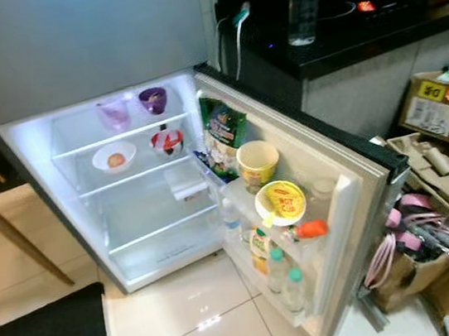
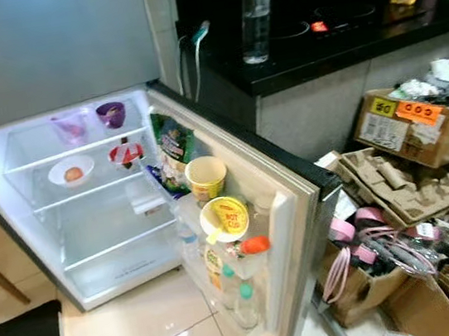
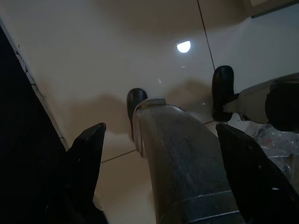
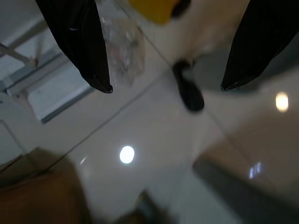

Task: Restocking fridge

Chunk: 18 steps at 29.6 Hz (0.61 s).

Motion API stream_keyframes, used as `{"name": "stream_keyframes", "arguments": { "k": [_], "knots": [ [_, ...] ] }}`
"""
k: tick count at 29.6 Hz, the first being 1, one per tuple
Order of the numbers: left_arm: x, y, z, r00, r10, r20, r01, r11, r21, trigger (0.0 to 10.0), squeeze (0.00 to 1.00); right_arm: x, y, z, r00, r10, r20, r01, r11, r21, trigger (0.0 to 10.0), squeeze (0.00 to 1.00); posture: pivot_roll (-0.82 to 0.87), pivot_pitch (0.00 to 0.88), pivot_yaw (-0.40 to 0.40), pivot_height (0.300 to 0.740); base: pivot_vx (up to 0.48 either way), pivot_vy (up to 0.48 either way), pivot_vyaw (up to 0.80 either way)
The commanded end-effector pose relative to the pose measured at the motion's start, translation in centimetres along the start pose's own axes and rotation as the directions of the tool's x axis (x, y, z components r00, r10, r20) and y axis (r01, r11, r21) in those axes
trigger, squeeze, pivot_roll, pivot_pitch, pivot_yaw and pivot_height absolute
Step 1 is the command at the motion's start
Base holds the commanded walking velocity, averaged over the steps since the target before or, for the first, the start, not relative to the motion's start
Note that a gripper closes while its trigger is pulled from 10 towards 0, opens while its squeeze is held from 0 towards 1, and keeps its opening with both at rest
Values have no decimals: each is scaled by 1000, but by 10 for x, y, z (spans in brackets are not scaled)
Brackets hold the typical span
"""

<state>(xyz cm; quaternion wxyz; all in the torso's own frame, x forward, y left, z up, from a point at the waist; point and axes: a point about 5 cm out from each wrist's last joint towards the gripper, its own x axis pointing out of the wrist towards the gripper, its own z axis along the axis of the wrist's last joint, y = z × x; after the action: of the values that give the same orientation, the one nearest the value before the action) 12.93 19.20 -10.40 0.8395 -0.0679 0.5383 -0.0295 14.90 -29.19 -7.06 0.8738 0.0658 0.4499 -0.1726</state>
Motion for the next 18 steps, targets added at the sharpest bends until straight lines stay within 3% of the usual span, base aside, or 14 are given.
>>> {"name": "stream_keyframes", "arguments": {
  "k": [1,3,4,6,7,8,10,12,18],
  "knots": [
    [-1,2,-5,1000,4,-19,-4,1000,-6,10000,0,1,-5,21,996,-27,82,22,998,61,10000,0,-105,0,-15,740,0,0,0],
    [-1,2,-5,1000,6,-18,-6,1000,-9,10000,0,1,-10,65,973,-47,226,16,991,134,10000,0,-102,0,-16,740,0,0,0],
    [-1,2,-5,1000,6,-18,-6,1000,-9,10000,0,1,-10,65,973,-47,226,16,991,134,10000,0,-102,0,-16,740,0,0,0],
    [-1,3,-5,1000,11,-18,-11,1000,-15,10000,0,-2,-10,106,930,-31,366,-45,979,199,10000,0,-102,0,-16,740,0,0,0],
    [-1,3,-5,1000,11,-18,-11,1000,-15,10000,0,-2,-10,106,930,-31,366,-45,979,199,10000,0,-102,0,-16,740,0,0,0],
    [-1,3,-6,1000,12,-18,-13,1000,-22,10000,0,-7,0,139,871,62,487,-175,966,190,0,0,-103,0,-19,740,0,0,0],
    [-1,3,-6,1000,12,-19,-13,1000,-24,10000,0,-9,5,147,849,97,519,-213,962,168,0,0,-103,0,-19,740,0,0,0],
    [-1,3,-6,1000,13,-19,-13,1000,-27,10000,0,-14,15,167,799,150,583,-275,952,132,0,0,-101,0,-20,740,0,0,0],
    [-1,3,-6,1000,16,-18,-17,999,-28,10000,0,-19,28,188,749,188,636,-324,941,103,0,0,-100,0,-18,740,0,0,0]
  ]
}}
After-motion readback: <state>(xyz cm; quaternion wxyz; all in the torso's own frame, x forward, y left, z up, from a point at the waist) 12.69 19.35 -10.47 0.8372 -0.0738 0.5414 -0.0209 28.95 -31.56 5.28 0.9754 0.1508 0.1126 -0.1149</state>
